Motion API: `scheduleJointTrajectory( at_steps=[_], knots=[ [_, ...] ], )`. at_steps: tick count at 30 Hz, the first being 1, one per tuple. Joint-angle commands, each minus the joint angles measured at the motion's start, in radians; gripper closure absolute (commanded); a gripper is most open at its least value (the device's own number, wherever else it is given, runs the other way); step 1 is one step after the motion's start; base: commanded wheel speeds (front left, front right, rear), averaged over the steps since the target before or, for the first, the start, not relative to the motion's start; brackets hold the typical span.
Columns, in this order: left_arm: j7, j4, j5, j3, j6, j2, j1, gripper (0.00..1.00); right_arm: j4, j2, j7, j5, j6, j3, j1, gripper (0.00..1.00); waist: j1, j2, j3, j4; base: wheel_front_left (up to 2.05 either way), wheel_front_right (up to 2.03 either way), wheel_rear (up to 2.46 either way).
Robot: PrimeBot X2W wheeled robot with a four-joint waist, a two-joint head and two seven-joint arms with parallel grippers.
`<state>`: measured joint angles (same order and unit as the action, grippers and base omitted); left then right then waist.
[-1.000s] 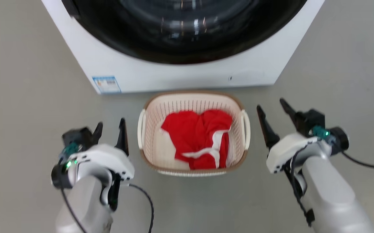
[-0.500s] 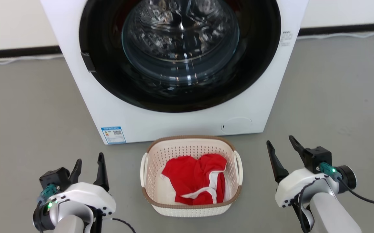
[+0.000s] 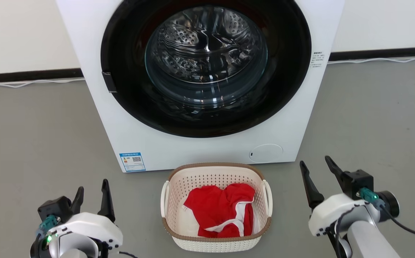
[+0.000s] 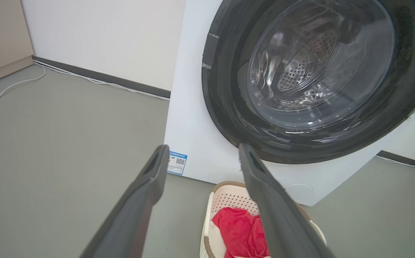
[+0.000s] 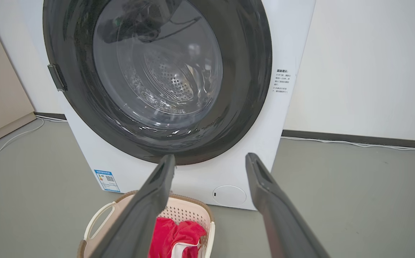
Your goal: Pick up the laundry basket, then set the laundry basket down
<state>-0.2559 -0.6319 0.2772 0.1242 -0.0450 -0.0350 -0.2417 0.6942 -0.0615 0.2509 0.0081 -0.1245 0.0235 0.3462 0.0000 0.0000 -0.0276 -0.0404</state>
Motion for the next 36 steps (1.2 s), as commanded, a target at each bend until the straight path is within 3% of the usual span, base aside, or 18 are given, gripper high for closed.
scheduleJointTrajectory(
  at_steps=[1,14,15,25,29,36],
  knots=[
    [-0.006,0.026,-0.008,0.022,-0.009,-0.016,-0.007,0.00,-0.027,0.004,0.011,-0.006,-0.006,0.015,0.001,0.00,0.0000,0.0000,-0.006,0.005,0.00,0.00,0.00],
    [-0.006,0.065,0.009,0.015,0.000,-0.015,0.042,0.00,-0.065,0.001,0.011,-0.008,-0.006,-0.009,-0.035,0.00,0.0000,0.0000,-0.019,0.019,0.00,0.00,0.00],
    [0.000,0.040,0.007,-0.011,0.000,0.000,0.058,1.00,-0.038,0.000,0.000,0.000,0.000,-0.027,-0.039,1.00,0.0000,0.0000,-0.019,0.019,0.00,0.00,0.00],
    [0.027,0.018,0.072,-0.003,-0.005,0.006,0.087,1.00,-0.018,0.009,-0.031,0.078,0.001,-0.042,-0.075,1.00,0.0022,0.0000,-0.019,0.020,0.00,0.00,0.00],
    [0.038,0.036,0.127,-0.007,-0.008,0.006,0.092,1.00,-0.039,0.009,-0.041,0.145,0.000,-0.042,-0.086,1.00,0.0002,0.0000,-0.015,0.021,0.00,0.00,0.00],
    [0.053,0.056,0.190,-0.010,-0.012,0.004,0.096,1.00,-0.065,0.009,-0.055,0.223,0.000,-0.043,-0.097,1.00,0.0000,0.0000,-0.012,0.022,0.00,0.00,0.00]
  ],
)
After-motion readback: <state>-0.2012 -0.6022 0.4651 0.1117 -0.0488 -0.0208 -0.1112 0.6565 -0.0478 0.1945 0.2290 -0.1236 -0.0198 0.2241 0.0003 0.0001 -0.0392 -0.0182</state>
